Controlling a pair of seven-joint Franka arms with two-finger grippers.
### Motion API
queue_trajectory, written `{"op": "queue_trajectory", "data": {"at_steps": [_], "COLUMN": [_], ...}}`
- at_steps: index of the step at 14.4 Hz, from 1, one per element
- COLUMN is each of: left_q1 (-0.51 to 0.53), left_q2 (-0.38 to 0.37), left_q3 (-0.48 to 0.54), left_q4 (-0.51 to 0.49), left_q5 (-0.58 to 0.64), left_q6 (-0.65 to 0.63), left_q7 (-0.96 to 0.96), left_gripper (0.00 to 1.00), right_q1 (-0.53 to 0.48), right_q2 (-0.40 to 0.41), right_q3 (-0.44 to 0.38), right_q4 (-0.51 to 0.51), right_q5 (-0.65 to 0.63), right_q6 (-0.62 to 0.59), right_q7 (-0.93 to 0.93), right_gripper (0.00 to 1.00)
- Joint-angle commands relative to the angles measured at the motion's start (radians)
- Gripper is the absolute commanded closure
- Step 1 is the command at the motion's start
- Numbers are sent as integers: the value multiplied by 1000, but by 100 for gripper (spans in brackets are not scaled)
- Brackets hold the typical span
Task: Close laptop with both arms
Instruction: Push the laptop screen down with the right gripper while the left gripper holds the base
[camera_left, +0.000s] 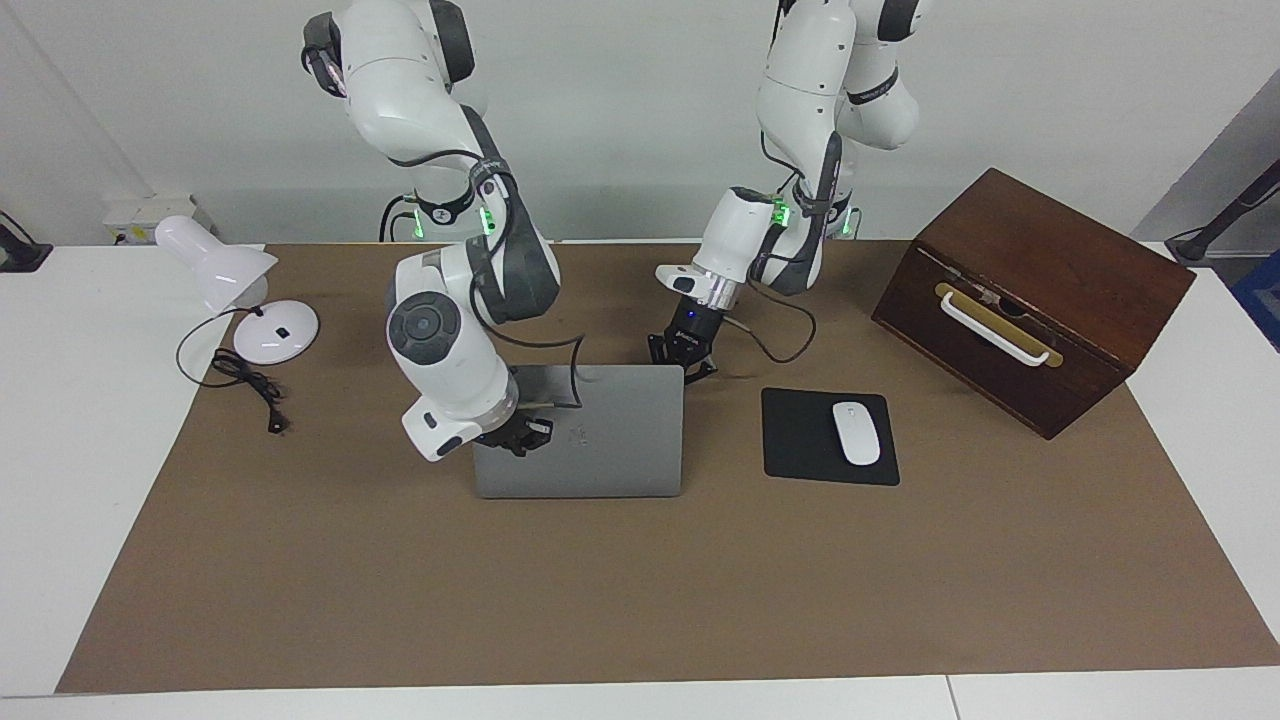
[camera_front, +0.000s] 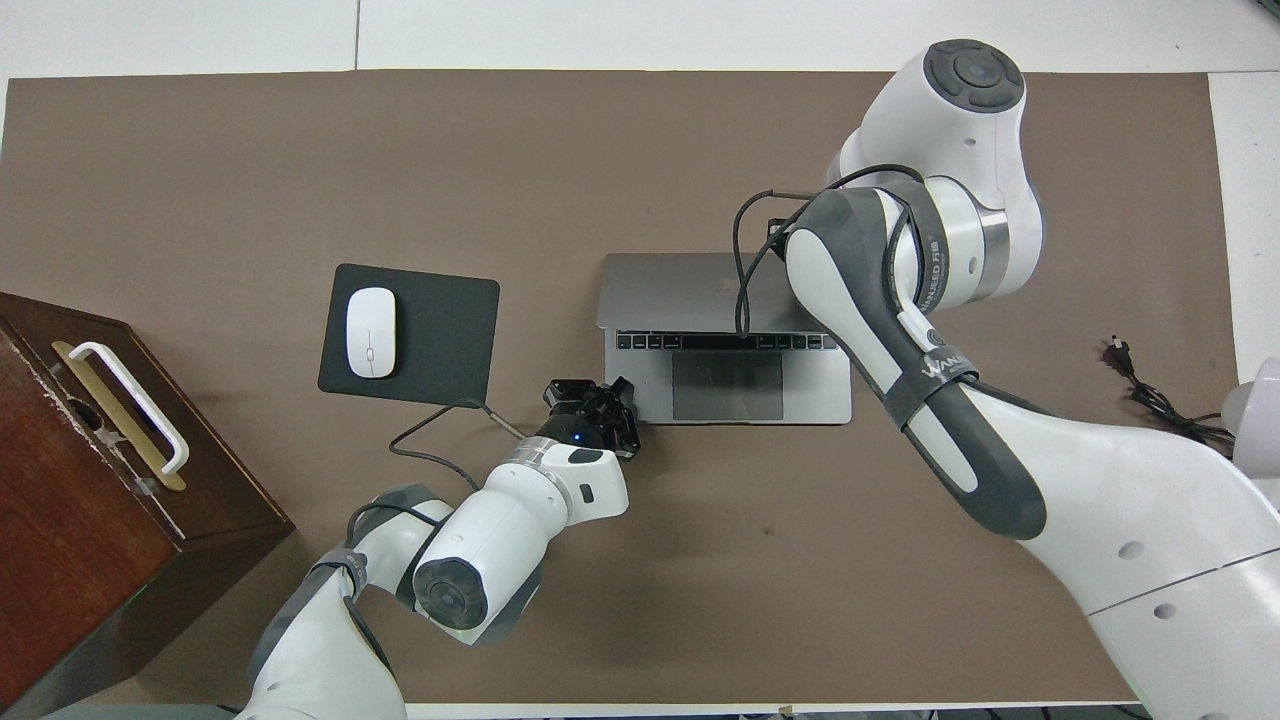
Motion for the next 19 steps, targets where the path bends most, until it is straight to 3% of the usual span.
{"op": "queue_trajectory", "data": {"at_steps": [1,13,19], "left_q1": [-11,-11,-11], "left_q2": [29,41,43], "left_q3": [-5,-5,-5], "left_q4": [-81,-76,-75], "left_q5": [18,20,20], "left_q6": [-32,-29,-29], "left_q7": [-3,-1,-1], "left_gripper": [100,100,100], "right_q1": [5,8,8], "right_q2": [8,7,5], "right_q3": [7,8,13], "right_q4": [-40,-158,-168], "right_q5": [34,68,70], "right_q6": [41,205,212], "right_q7": [39,46,50], "right_gripper": [100,100,100]}}
